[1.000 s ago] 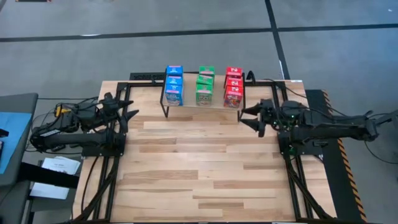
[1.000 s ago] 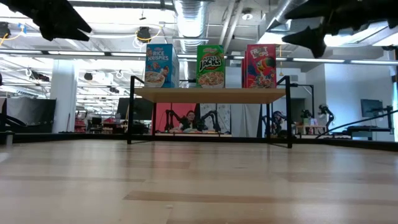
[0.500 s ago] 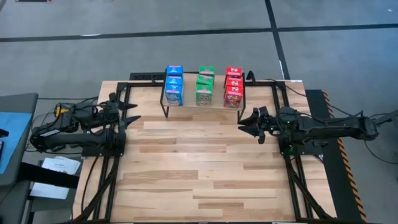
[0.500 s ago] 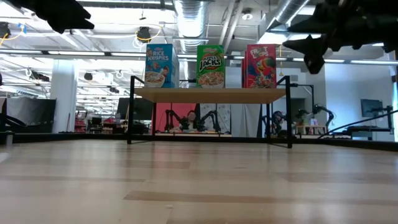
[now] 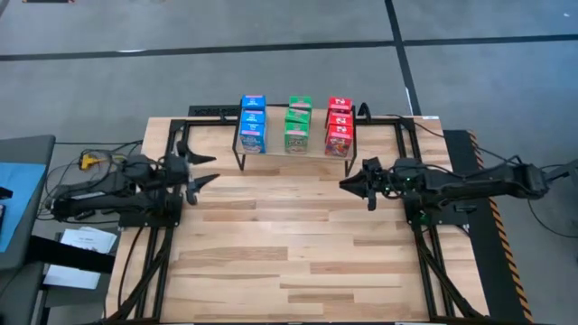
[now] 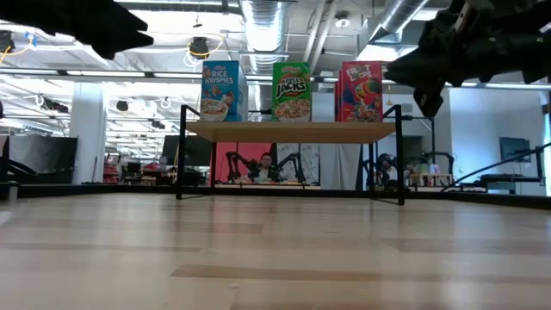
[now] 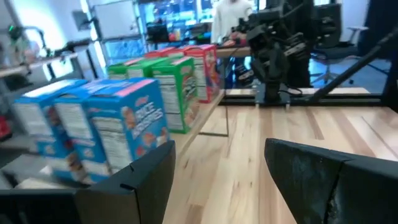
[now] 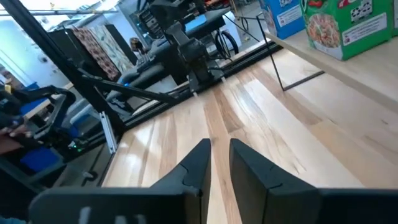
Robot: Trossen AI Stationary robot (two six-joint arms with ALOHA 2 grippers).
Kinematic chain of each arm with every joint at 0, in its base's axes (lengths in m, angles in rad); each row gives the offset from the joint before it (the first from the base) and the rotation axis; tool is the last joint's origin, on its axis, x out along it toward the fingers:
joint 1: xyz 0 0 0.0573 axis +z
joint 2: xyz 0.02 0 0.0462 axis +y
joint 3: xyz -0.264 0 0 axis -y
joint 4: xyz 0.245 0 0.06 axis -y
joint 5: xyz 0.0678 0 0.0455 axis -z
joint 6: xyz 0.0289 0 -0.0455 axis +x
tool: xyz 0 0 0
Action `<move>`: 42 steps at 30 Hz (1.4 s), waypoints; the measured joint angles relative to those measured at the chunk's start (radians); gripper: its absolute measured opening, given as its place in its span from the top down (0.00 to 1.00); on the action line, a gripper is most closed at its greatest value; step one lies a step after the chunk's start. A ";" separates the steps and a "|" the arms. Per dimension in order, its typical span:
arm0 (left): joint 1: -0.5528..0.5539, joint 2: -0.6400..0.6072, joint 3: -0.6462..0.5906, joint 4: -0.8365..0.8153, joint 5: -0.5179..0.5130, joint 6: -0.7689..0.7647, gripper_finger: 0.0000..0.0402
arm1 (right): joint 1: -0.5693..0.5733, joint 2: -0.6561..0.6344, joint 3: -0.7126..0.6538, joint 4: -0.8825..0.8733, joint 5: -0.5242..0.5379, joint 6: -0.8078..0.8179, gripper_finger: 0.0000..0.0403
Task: Stack cereal on shelf
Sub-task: Return to Home Position
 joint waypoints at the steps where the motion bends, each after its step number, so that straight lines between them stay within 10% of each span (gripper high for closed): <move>1: 0.000 -0.001 -0.019 0.024 0.014 0.014 0.41 | 0.000 0.014 0.000 0.013 0.000 0.000 0.80; 13: 0.000 -0.001 -0.144 0.089 0.101 0.079 0.41 | -0.003 0.119 0.000 0.058 0.106 0.092 0.80; 21: 0.000 -0.092 -0.234 0.175 0.119 0.078 0.41 | 0.012 0.117 0.002 0.335 0.083 -0.136 0.80; 42: 0.000 -0.204 -0.241 0.078 0.065 0.154 0.41 | 0.011 -0.235 -0.080 0.218 0.080 -0.267 0.80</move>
